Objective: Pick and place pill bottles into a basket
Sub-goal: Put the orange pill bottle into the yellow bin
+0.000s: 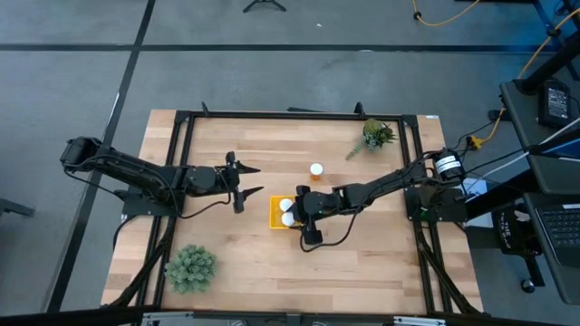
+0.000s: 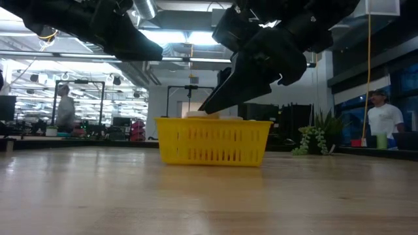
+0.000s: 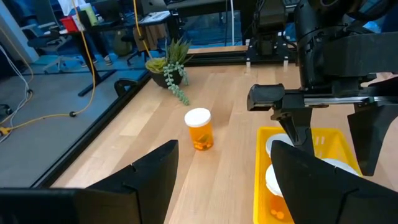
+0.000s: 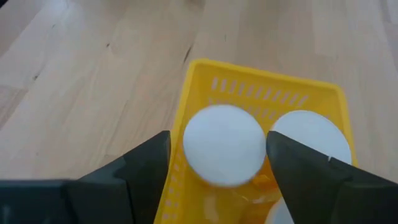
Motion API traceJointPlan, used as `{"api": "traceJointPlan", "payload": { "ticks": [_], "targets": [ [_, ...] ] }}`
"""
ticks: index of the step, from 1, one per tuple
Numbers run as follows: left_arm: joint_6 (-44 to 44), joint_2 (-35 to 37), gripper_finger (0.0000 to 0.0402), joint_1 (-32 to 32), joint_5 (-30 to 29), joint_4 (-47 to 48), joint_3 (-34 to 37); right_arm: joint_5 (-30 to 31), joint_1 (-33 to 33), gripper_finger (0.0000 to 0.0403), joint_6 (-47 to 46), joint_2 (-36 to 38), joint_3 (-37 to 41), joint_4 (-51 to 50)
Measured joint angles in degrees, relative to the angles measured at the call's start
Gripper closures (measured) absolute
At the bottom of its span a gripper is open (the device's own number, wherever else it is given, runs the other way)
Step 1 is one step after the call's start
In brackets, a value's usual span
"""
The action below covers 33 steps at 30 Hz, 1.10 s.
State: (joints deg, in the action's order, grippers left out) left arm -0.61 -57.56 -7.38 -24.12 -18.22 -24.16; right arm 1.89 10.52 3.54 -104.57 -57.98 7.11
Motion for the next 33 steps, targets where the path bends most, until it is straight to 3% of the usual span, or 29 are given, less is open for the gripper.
{"api": "traceJointPlan", "payload": {
  "ticks": [13,17,25,29,33],
  "targets": [
    [0.0,0.0,0.0151,0.0,0.0,0.0,0.0,0.0,-0.3,0.0134,4.4,0.0,0.0,5.7],
    [0.0,0.0,0.0151,0.0,0.0,0.0,0.0,0.0,-0.3,0.0134,6.4,0.9,-2.2,1.1],
    [0.1,0.0,0.0151,0.0,1.2,0.3,0.0,2.2,-0.9,0.0135,8.9,11.0,-5.2,-10.4],
    [-0.1,0.0,0.0151,0.0,1.2,0.5,0.0,7.7,-2.1,0.0135,7.0,18.9,-0.3,-11.0],
    [-2.0,0.0,0.0151,0.0,1.2,0.5,0.0,8.6,-3.4,0.0135,5.5,26.3,7.6,-5.4]
  ]
}}
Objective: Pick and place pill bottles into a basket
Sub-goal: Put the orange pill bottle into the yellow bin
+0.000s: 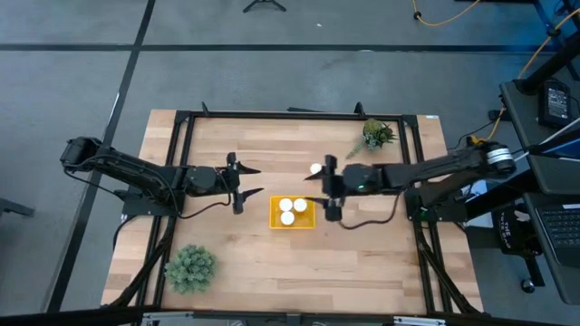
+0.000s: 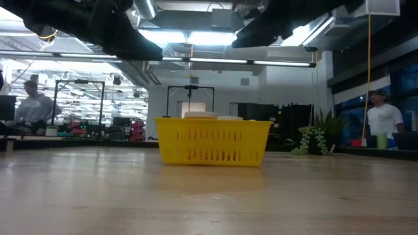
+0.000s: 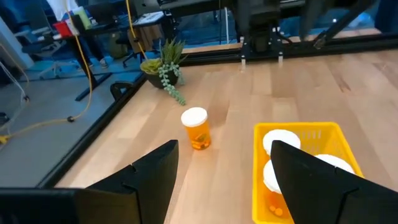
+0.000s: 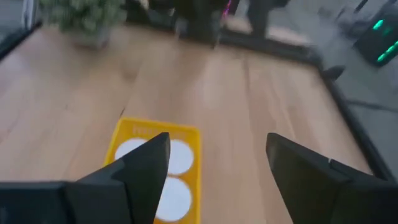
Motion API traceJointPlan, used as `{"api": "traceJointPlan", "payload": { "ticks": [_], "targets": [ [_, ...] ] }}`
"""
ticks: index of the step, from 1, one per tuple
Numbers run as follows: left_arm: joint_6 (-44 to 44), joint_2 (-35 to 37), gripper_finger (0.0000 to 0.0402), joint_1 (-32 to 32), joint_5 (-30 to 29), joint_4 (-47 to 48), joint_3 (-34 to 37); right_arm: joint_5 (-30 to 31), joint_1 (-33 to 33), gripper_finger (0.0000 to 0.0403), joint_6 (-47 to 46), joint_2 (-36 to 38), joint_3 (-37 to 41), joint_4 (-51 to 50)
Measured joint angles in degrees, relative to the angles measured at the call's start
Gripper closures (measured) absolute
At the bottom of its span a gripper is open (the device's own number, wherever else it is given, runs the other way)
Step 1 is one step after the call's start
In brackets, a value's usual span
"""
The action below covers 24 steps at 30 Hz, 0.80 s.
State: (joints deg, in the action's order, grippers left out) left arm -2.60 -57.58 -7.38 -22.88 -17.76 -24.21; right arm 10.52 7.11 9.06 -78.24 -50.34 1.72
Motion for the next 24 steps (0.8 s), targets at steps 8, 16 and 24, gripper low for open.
{"api": "traceJointPlan", "payload": {
  "ticks": [8,16,24],
  "targets": [
    [-5.4,1.7,0.0151,0.2,5.1,-0.5,1.3,0.0,-3.0,0.0135,-3.7,8.7,15.5,12.9],
    [-5.2,5.9,0.0151,4.5,8.1,-0.7,5.7,0.0,-8.3,0.0135,-10.3,9.6,20.5,13.0],
    [-4.0,7.3,0.0151,9.1,13.2,-1.3,8.9,-0.3,-11.2,0.0134,-12.9,9.3,24.5,14.3]
  ]
}}
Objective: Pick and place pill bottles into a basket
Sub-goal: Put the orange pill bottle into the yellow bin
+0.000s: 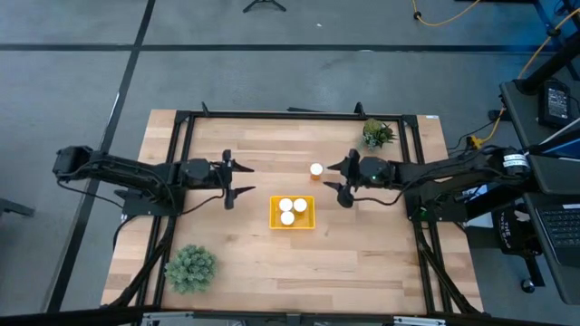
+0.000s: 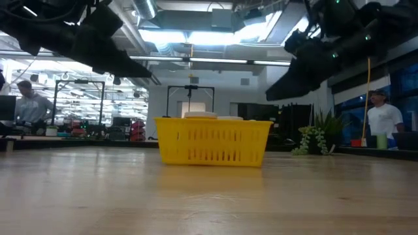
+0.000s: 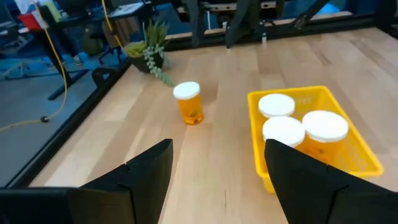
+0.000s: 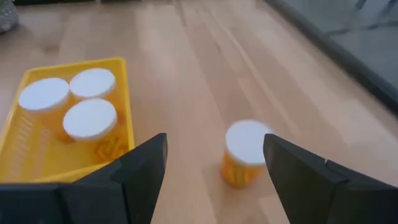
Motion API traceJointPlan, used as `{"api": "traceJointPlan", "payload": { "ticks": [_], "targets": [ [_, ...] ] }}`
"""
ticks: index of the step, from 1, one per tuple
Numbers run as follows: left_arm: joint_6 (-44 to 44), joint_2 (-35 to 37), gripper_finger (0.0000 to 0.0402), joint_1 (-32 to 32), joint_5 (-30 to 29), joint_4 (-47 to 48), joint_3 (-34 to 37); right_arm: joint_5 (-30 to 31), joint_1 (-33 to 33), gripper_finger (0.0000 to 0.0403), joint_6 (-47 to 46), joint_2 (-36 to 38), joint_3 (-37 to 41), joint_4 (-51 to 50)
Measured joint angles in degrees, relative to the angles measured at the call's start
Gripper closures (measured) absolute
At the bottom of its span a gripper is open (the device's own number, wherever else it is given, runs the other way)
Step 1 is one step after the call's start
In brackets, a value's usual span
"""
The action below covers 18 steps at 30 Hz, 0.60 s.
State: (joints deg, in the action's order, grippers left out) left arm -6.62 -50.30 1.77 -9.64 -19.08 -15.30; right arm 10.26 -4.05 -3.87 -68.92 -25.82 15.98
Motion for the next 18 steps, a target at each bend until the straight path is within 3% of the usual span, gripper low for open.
{"api": "traceJointPlan", "payload": {
  "ticks": [7,14,18],
  "targets": [
    [2.5,-0.1,0.0151,1.8,2.3,-0.9,0.0,-1.0,-0.9,0.0134,-2.0,-3.1,3.0,4.1],
    [0.2,-0.2,0.0151,1.8,2.0,-3.5,0.0,-0.8,-2.9,0.0134,4.1,-10.0,3.4,10.4],
    [1.3,-0.2,0.0151,1.7,1.9,-3.4,0.0,-0.7,-4.8,0.0134,2.9,-13.0,3.4,11.9]
  ]
}}
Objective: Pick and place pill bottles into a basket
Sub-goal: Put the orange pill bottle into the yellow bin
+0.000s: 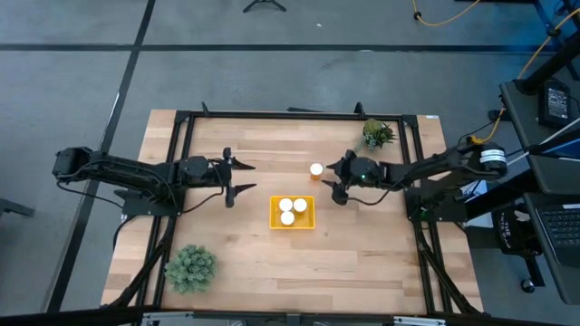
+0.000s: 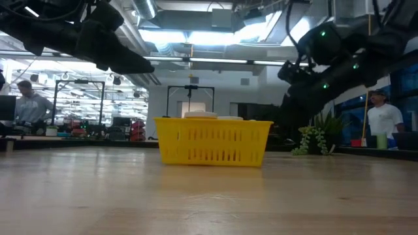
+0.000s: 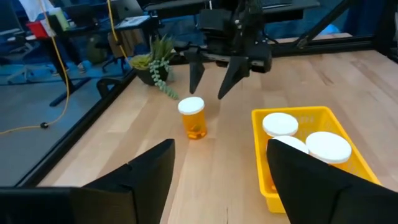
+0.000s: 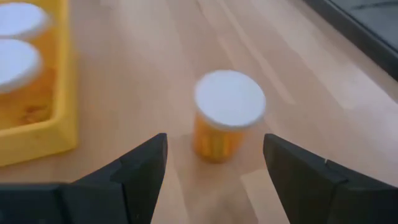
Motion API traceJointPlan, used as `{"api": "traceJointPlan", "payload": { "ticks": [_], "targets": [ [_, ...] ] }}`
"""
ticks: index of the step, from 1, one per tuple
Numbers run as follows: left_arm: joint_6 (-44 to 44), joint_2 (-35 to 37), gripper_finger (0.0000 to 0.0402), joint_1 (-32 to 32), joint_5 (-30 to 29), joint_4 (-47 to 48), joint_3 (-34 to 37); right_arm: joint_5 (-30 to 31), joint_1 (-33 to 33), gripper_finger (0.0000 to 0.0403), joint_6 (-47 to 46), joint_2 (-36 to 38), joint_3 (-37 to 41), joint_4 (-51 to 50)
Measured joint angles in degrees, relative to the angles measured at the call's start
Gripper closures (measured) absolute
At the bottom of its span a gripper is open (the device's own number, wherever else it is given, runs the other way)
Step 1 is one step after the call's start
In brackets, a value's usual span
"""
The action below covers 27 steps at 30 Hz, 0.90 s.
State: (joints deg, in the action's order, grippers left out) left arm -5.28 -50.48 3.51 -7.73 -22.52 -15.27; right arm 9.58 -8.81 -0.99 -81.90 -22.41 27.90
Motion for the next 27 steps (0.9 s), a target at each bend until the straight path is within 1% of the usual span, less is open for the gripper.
{"api": "traceJointPlan", "payload": {
  "ticks": [8,13,18,27],
  "targets": [
    [0.2,0.0,0.0151,0.0,0.0,0.2,0.0,0.0,-2.5,0.0134,-0.9,-3.5,0.0,5.5],
    [0.2,0.0,0.0151,0.0,0.0,0.2,0.0,0.0,-2.7,0.0134,-2.9,-5.9,0.0,5.9],
    [0.2,0.0,0.0151,0.0,-0.1,0.2,0.0,-2.4,-2.7,0.0134,-3.2,-9.0,-0.2,11.0],
    [0.2,0.0,0.0151,0.0,-0.1,0.3,0.0,-2.1,-2.7,0.0134,-0.3,-14.4,-4.4,11.8]
  ]
}}
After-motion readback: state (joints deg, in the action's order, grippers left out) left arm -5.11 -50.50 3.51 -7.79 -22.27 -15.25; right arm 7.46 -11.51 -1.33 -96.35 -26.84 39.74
